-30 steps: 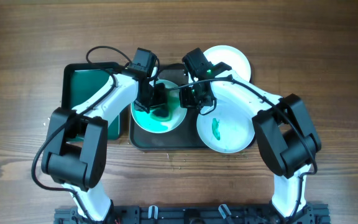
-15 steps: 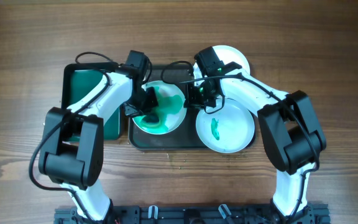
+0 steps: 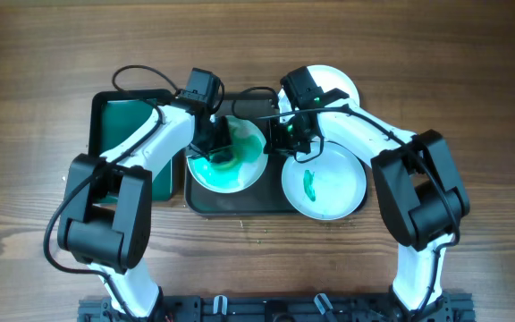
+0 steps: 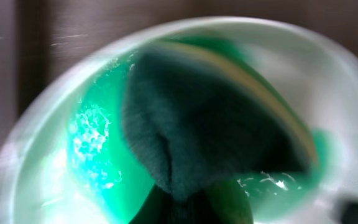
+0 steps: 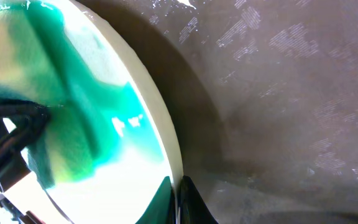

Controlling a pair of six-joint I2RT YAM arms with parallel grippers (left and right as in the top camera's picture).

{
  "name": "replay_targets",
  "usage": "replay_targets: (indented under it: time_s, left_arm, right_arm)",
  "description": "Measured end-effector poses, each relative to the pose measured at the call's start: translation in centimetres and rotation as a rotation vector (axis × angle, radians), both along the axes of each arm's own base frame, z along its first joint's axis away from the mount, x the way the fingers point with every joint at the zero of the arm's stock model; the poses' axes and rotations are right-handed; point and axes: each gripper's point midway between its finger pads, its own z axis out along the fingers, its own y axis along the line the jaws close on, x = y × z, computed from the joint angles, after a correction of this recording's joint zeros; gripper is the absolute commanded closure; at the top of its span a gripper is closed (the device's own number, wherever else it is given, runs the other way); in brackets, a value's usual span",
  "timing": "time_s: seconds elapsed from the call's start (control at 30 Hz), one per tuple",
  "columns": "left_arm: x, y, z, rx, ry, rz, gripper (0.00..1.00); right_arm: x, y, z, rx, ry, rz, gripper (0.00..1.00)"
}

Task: Clean dirty plates on tray and stack at the side
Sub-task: 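Scrub the left plate with the sponge while right gripper holds its rim, then move the sponge back over the green water tray with the left gripper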

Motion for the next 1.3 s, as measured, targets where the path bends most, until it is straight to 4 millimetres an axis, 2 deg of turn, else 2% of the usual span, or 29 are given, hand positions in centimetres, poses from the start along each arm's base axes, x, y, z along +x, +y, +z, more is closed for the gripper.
replay_targets:
  time_s: [0.13,0.23,0.33,0.43,0.5,0.6,0.7,0.83,0.93,1.03,1.13,1.3]
  left_arm:
    - [-0.9,2.4,0.0,0.135,0.029,0.045,0.96]
    - [-2.0,2.4,-0.1,0.142,0.070,0.023,0.96]
    - [-3.3,0.0,-0.1,0.023,0.127,-0.095,0.96]
    - [-4.2,-3.4,0.5,-0.158,0.148,-0.205,0.96]
    - [-3.9,-5.4,0.9,-0.247,0.120,-0.259,0.96]
    - [-2.8,-6.9,1.4,-0.307,0.060,-0.295,0.96]
    - [-1.5,-6.2,1.1,-0.250,0.017,-0.251,0.96]
    - [-0.1,-1.8,0.2,0.000,-0.021,-0.081,0.96]
    - [-0.8,1.0,0.2,0.146,0.005,0.015,0.96]
    - [-1.9,2.7,0.5,0.230,0.047,0.063,0.96]
    - [-3.0,2.6,0.7,0.226,0.100,0.062,0.96]
    - [-3.9,-0.9,2.1,0.023,0.179,-0.063,0.96]
  right_arm:
    - [-0.1,0.2,0.0,0.001,-0.002,0.005,0.96]
    - [-0.1,0.3,0.0,0.001,-0.002,0.007,0.96]
    - [-0.2,0.0,-0.1,-0.011,0.002,0.003,0.96]
    - [-0.2,-0.1,-0.1,-0.013,0.003,0.001,0.96]
    - [-0.2,-0.1,-0.1,-0.012,0.003,0.002,0.96]
    - [-0.2,-0.1,-0.1,-0.011,0.004,0.002,0.96]
    - [-0.2,-0.1,-0.1,-0.011,0.004,0.002,0.96]
    - [-0.2,0.0,-0.1,-0.010,0.005,0.002,0.96]
    - [-0.2,0.0,-0.1,-0.009,0.005,0.003,0.96]
    - [-0.3,0.0,-0.1,-0.009,0.006,0.003,0.96]
    - [-0.5,-0.1,-0.2,-0.016,0.016,0.005,0.96]
    - [-0.8,-0.2,-0.2,-0.022,0.027,0.005,0.96]
